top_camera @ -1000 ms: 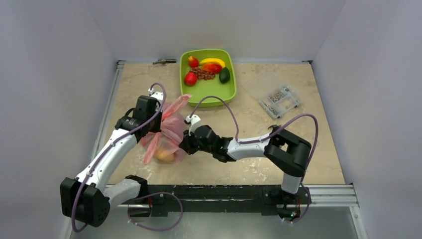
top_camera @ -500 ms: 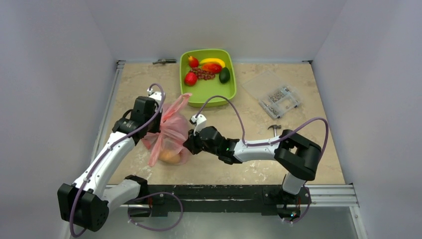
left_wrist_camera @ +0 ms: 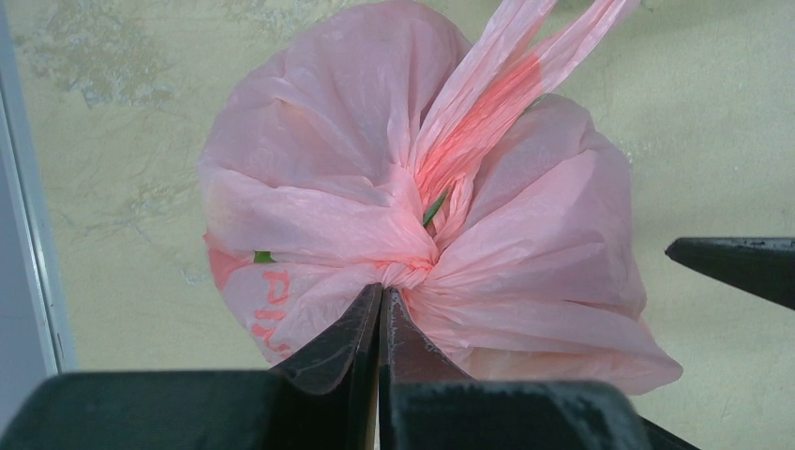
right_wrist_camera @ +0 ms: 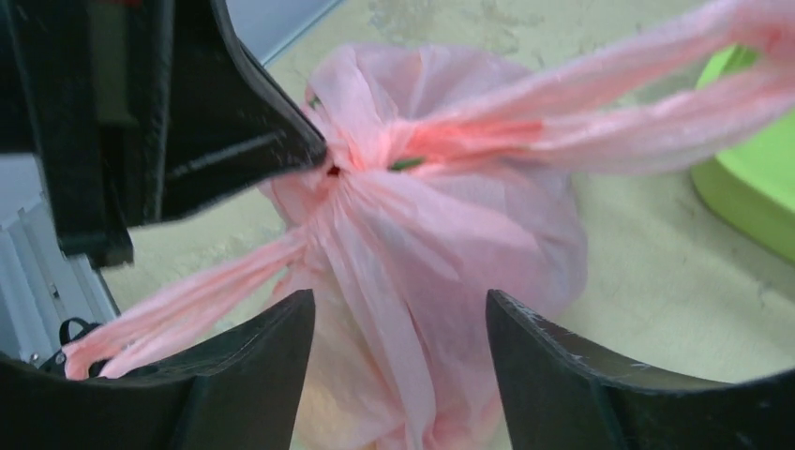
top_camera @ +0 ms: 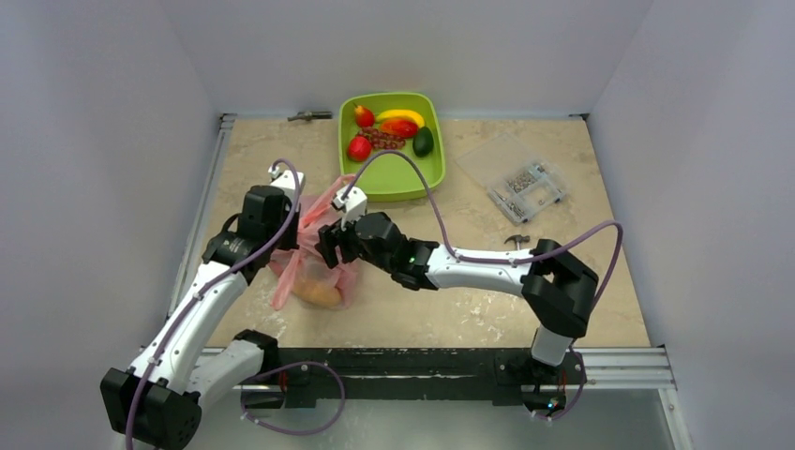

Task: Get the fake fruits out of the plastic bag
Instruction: Untie the plastic bag at the center of the board.

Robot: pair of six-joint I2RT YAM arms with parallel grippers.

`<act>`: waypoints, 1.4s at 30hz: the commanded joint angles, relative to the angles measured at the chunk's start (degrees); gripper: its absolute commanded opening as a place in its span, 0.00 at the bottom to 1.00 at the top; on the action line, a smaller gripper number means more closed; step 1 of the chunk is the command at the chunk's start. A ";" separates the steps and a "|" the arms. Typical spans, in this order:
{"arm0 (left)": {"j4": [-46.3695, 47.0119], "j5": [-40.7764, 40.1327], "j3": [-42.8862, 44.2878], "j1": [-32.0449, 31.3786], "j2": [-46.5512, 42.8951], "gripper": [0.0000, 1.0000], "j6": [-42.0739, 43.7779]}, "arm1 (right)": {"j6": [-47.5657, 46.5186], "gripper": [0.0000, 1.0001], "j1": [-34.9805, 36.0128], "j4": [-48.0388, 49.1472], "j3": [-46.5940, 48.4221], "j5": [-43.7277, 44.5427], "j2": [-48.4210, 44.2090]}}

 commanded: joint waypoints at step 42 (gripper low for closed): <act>5.39 -11.55 -2.30 -0.15 -7.66 0.00 -2.50 | -12.08 0.43 0.26 8.06 -1.54 -6.94 -0.10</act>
